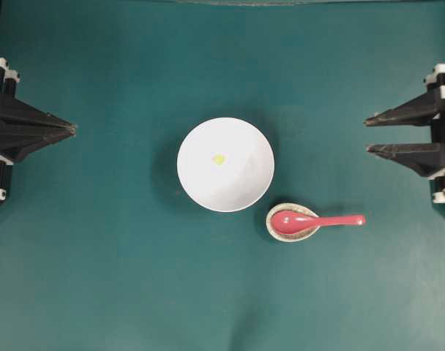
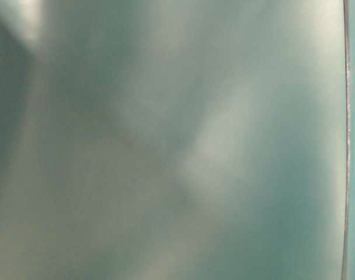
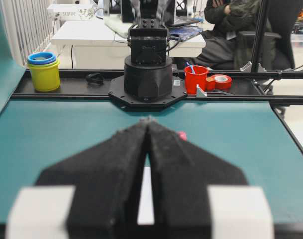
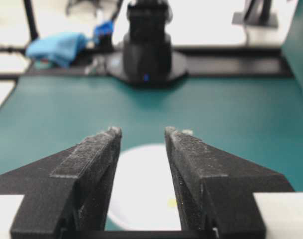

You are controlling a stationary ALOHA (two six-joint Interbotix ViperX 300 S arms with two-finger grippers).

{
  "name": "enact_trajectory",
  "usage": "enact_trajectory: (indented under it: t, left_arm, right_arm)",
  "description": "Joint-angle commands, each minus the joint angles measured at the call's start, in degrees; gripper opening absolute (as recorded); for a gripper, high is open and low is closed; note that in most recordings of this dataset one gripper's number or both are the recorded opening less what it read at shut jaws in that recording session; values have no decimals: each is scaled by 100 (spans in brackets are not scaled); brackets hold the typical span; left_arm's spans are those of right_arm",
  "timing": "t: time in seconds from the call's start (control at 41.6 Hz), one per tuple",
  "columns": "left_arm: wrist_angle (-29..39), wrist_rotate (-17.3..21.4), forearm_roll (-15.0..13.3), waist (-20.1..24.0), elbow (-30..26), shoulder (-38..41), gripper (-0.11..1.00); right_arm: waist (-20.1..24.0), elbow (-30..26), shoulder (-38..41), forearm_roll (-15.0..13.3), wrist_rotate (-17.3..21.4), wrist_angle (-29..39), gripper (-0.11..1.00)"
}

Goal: Scoop the yellow hexagonal prism block from the bowl with a spoon using the right arm.
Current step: 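Move the right gripper left toward the red spoon handle, then close the right gripper on the red spoon's handle end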

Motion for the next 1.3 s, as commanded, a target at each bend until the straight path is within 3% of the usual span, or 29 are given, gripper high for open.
enact_trajectory:
  t: [0.0, 0.192, 0.649, 0.913, 1.274]
  left_arm:
    - [-35, 0, 9, 9, -105, 44, 0]
    - [-26, 0, 9, 0, -105, 53, 0]
    - [-9, 18, 9, 9, -97, 70, 0]
    - [18, 26, 9, 9, -97, 70, 0]
    - [18, 26, 9, 0, -97, 79, 0]
  right_arm:
    - [0, -18, 264, 18, 44, -79, 47]
    - [44, 123, 896, 44, 229, -519, 47]
    - [466, 580, 2487, 149, 457, -2329, 47]
    - [967, 835, 3243, 633, 457, -3243, 47]
    - [1925, 932, 4456, 1635, 457, -4307, 47]
